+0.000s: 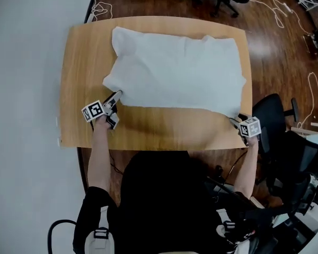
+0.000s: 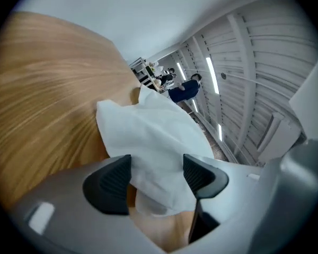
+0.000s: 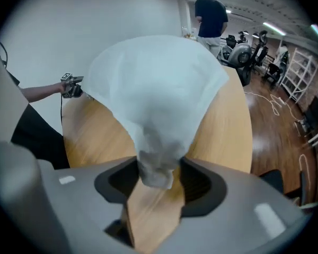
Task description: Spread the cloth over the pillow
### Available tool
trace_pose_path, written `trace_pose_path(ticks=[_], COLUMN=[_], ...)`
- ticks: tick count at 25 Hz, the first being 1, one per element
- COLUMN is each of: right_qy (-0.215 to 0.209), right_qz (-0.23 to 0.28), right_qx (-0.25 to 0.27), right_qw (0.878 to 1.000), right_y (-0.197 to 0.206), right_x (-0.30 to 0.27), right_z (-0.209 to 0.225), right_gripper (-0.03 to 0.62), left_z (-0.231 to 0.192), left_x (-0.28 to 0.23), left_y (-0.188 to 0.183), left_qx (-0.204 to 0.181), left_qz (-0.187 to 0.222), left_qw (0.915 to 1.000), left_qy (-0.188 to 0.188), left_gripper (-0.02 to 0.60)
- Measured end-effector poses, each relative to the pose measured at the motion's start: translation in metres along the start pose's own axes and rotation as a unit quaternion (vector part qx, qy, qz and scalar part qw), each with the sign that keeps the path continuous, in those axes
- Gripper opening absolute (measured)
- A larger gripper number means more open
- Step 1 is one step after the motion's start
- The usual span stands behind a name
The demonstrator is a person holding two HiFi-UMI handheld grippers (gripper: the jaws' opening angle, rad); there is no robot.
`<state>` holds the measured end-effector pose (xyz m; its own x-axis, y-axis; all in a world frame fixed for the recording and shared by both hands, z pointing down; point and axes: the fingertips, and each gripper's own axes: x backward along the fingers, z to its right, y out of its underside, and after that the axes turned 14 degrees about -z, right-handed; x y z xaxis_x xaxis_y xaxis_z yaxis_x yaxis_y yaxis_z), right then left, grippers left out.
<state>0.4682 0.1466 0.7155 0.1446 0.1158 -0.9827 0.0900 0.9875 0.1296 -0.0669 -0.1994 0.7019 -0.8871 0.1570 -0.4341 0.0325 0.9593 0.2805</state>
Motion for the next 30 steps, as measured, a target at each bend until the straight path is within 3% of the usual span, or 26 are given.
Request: trace_pose_path(ticks=[1,2,3,5,9,13,15,17,19,21,22,23,26,27,30], right_qy=[-0.005,-0.011,-0.015,-0.011,0.026,0.041,0.036,0.023,0.01,0.005,0.008,0.013,0.015,0.018,0.073], right_qz=[0.006,0.009,0.006,-0.007,0.003,0.076,0.081,0.054,0.026,0.021,0.019,0.011,-0.04,-0.061,-0.1], right_qx=[0.002,0.003,0.004,0.008,0.015,-0.007,-0.021,-0.032,-0.041,-0.052,-0.054,-0.055,-0.057,-0.061,-0.089], right_qw=[1.0,1.0,1.0,1.0,1.0,0.996,0.996,0.998,0.999,0.998,0.998,0.998,0.997,0.996,0.988], right_y=[-0.005,-0.008,-0.009,-0.009,-0.02,-0.037,-0.023,0.001,0.024,0.035,0.036,0.036,0.04,0.046,0.075], right_x=[0.004,0.011,0.018,0.036,0.093,0.163,0.169,0.133,0.073,0.021,0.003,-0.009,-0.033,-0.037,-0.007], right_z=[-0.004,-0.008,-0.011,-0.018,-0.023,-0.004,0.009,0.025,0.044,0.054,0.054,0.051,0.043,0.046,0.083], right_gripper=[0.156,0.061,0.046,0.041,0.038,0.035,0.035,0.035,0.035,0.037,0.038,0.046,0.305,0.352,0.354], left_z=[-0.001,-0.003,-0.001,0.011,0.07,0.132,0.124,0.087,0.046,0.018,0.009,0.002,0.004,0.014,0.057], left_x=[-0.006,-0.008,-0.006,0.009,0.052,0.077,0.066,0.044,0.026,0.026,0.033,0.043,0.079,0.085,0.069], left_y=[-0.003,-0.006,-0.008,-0.009,-0.008,-0.001,0.027,0.073,0.115,0.14,0.145,0.144,0.115,0.099,0.054], left_qx=[0.002,0.004,0.001,-0.025,-0.108,-0.15,-0.115,-0.038,0.022,0.047,0.053,0.056,0.029,0.003,-0.109], left_qz=[-0.003,-0.003,0.001,0.014,0.032,0.054,0.034,-0.007,-0.058,-0.092,-0.096,-0.093,-0.058,-0.044,-0.03], left_qw=[1.0,1.0,1.0,0.9991,0.9919,0.986,0.9921,0.9991,0.9978,0.9933,0.9917,0.9908,0.9901,0.9904,0.9851], left_qy=[-0.001,-0.004,-0.009,-0.031,-0.059,-0.049,-0.036,-0.015,-0.024,-0.052,-0.067,-0.082,-0.124,-0.131,-0.13], left_gripper=[0.294,0.237,0.145,0.023,0.007,0.008,0.008,0.008,0.032,0.111,0.122,0.122,0.123,0.121,0.121])
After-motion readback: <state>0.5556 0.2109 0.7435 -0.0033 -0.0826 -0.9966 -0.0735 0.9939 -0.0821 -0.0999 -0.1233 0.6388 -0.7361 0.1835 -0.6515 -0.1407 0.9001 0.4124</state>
